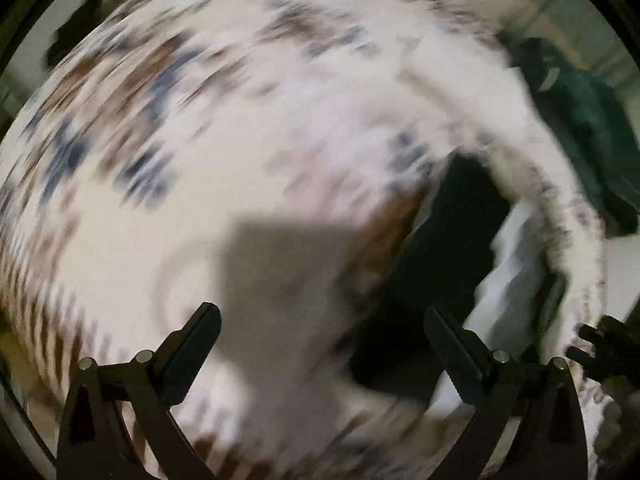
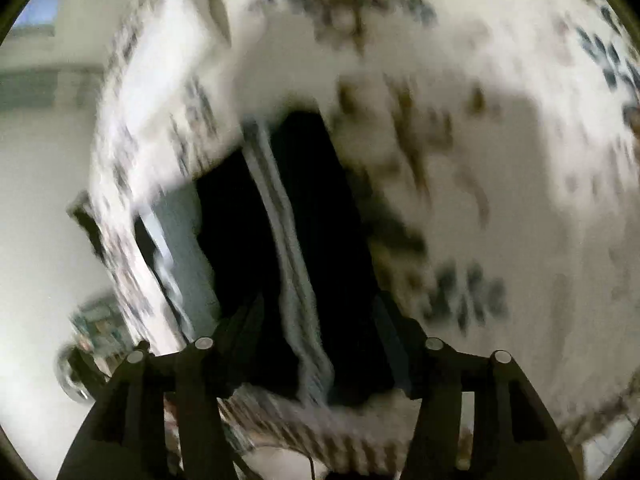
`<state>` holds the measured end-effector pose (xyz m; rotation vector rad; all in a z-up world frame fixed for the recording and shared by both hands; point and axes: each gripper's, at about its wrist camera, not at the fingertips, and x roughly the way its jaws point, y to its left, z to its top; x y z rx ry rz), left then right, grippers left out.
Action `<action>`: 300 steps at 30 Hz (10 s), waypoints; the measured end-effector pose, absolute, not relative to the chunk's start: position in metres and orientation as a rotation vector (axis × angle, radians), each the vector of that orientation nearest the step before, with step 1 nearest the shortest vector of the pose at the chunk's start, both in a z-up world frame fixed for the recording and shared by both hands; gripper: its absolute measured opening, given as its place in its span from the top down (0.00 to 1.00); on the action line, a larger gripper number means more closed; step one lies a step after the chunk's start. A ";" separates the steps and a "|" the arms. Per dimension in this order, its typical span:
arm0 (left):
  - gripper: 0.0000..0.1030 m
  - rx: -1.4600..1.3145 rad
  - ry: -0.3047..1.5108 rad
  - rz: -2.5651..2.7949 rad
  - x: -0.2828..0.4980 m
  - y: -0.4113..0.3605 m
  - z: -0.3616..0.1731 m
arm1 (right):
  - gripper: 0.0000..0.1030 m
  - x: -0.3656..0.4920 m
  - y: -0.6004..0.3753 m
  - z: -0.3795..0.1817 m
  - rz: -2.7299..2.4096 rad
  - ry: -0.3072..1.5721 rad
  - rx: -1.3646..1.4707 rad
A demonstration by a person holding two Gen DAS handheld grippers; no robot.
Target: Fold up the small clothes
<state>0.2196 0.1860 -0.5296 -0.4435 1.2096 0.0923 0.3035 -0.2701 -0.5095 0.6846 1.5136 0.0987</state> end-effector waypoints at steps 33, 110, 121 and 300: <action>0.38 -0.491 1.270 0.007 0.220 0.145 -0.551 | 0.50 0.259 -0.264 -0.547 0.082 1.687 0.836; 0.36 -0.852 1.268 0.017 0.138 0.080 -0.558 | 0.96 0.220 -0.314 -0.530 0.115 1.655 0.643; 0.35 -0.742 1.213 0.026 0.180 0.100 -0.548 | 0.35 0.271 -0.376 -0.535 0.101 1.497 0.925; 0.00 -0.022 0.734 -0.022 0.172 0.107 -0.059 | 0.00 0.108 -0.084 0.120 -0.185 0.701 -0.027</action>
